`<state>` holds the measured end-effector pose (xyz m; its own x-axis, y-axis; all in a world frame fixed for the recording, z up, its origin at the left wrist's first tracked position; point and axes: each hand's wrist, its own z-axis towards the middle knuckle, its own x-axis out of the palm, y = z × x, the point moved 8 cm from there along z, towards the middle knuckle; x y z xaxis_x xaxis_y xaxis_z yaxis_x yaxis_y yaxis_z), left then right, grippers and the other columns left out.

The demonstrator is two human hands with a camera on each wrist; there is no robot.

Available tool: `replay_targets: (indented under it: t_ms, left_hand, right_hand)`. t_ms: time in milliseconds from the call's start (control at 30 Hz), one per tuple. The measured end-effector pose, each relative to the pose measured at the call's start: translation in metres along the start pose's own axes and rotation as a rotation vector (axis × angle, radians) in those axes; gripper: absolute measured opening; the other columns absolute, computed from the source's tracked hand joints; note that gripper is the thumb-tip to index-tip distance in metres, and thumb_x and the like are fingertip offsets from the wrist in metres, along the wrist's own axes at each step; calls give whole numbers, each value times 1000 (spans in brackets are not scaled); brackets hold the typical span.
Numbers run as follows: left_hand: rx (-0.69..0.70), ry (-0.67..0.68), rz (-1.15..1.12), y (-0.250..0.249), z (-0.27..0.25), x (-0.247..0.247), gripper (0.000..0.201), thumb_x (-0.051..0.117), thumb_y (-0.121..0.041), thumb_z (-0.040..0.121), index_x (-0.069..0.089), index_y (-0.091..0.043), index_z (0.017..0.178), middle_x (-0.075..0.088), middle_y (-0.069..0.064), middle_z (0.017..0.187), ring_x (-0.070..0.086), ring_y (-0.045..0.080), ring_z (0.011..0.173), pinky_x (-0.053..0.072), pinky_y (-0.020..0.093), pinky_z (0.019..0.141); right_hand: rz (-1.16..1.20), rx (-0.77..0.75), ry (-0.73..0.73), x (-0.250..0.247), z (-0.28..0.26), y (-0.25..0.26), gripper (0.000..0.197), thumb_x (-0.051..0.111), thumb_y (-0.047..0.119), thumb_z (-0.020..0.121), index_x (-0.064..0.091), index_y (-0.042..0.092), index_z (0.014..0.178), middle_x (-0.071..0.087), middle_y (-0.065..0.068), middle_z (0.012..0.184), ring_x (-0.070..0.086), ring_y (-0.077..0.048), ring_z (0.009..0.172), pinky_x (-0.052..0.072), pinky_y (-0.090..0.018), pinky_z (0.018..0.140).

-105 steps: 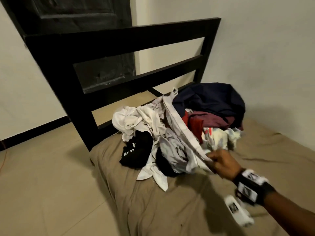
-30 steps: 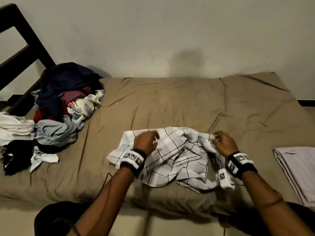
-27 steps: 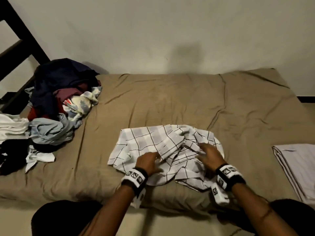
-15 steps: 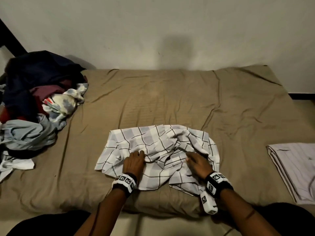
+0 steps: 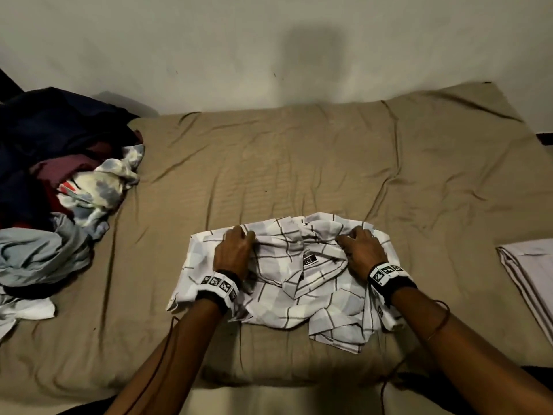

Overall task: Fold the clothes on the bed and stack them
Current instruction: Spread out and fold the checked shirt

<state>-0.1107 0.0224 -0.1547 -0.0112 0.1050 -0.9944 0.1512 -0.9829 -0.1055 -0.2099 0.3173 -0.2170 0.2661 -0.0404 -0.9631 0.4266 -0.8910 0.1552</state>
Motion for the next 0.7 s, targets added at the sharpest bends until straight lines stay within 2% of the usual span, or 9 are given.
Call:
replay_targets:
  t_ms: [33,100,200,233,400,500,567,633,700]
  left_hand:
    - [47,27,0,-11,-3,14,31,87,-7,60,68,-10,84,60,15,82,63,38,66,36,33,40]
    - [46,124,-66,-28,-13,39,29,82,-14,65,69,-12,91,63,14,90,64,40,76,50,41,50]
    - [18,296,-49,-41,-32,73,74,77,-28,49,57,-9,117,55,15,117,52,42,106,53,51,79]
    - [2,302,-38,-42,-34,78,77,75,-30,49,54,-10,120,52,15,120,50,42,109,52,53,83]
    - [-99,226,-46,-43,-27,64,41,66,-33,80,60,-17,117,56,14,122,53,40,114,48,54,89]
    - [-109,280,-6,-48,-31,57,57,68,-47,81,55,-22,130,51,13,135,46,37,127,42,52,100]
    - [-88,265,22,-54,-39,46,61,69,-48,80,54,-24,134,53,13,136,48,39,127,41,52,102]
    - [-74,173,-52,-60,-45,23,51,57,-39,87,55,-23,135,61,12,132,55,38,121,42,50,103]
    - [-127,83,-259,-60,-53,-10,38,47,-29,91,58,-18,125,67,11,120,62,37,111,47,44,90]
  right_hand:
    - [-8,11,-2,-1,5,-1,45,50,28,80,60,34,122,52,-12,112,53,-40,101,50,-47,82]
    - [-41,23,0,-4,12,-3,40,51,31,84,59,36,123,51,-11,113,51,-39,106,48,-47,82]
    - [-30,35,40,-6,18,-4,30,54,40,92,63,38,121,50,-11,117,48,-38,115,48,-47,85]
    - [-19,34,52,-6,20,-5,28,55,40,93,66,36,119,50,-11,117,47,-38,117,48,-46,85]
    - [313,32,54,-26,10,-6,24,51,30,84,70,16,82,59,-13,93,60,-39,98,50,-44,76]
    - [535,-21,-4,-54,-6,-2,27,55,29,80,72,10,87,64,-13,97,62,-32,96,49,-42,83]
    - [669,-53,-30,-79,-20,6,23,59,28,77,71,10,86,65,-10,94,63,-25,91,47,-40,83]
    - [761,-87,-27,-108,-33,17,16,62,26,76,69,12,79,66,0,80,61,-13,78,45,-37,75]
    - [772,-129,-84,-142,-46,24,16,60,27,79,67,12,76,61,9,66,54,-7,67,43,-36,67]
